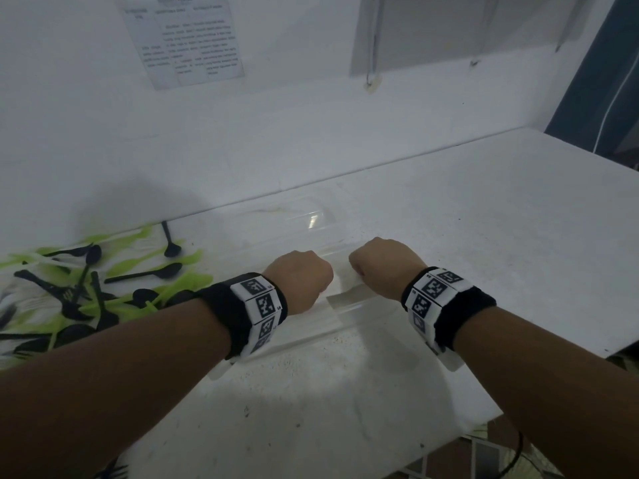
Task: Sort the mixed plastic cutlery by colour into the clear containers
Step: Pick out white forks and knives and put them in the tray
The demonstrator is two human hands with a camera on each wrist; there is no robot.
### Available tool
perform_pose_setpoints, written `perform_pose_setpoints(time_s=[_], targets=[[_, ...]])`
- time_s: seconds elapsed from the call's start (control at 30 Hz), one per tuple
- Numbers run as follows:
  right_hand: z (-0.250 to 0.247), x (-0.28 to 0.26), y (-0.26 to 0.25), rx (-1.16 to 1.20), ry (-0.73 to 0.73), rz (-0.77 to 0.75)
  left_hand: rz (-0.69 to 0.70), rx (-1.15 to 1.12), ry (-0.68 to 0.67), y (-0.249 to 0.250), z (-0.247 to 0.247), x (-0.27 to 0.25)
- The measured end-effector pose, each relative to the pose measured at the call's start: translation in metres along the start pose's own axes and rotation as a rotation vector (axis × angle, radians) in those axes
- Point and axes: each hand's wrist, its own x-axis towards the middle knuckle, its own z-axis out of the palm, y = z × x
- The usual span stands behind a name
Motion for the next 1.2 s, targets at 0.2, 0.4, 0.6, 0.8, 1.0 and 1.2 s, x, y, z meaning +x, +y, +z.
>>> perform_pose_setpoints(time_s=[0.2,0.4,0.6,0.8,1.0,1.2], targets=[[-0.017,0.002,0.005,0.2,0.108,-0.007,-0.101,-0.426,0.148,-0.025,-0.007,-0.02],[-0.049,0.031,-0.029,0.688,0.251,-0.01,-0.282,-0.579,0.371,-0.078,-0.028,-0.065],[-0.085,0.066,-0.1,0.913,-0.029,-0.193,-0.573,-0.56,0.245,-0.125,-0.039,-0.143],[-0.101,0.082,-0.194,0.821,-0.105,-0.409,-0.875,-0.534,0.108,-0.154,-0.017,-0.235],[-0.106,0.084,-0.275,0.678,-0.186,-0.537,-1.023,-0.493,0.049,-0.176,0.029,-0.311],[-0.099,0.092,-0.338,0.565,-0.174,-0.543,-1.024,-0.524,0.036,-0.202,0.064,-0.355]])
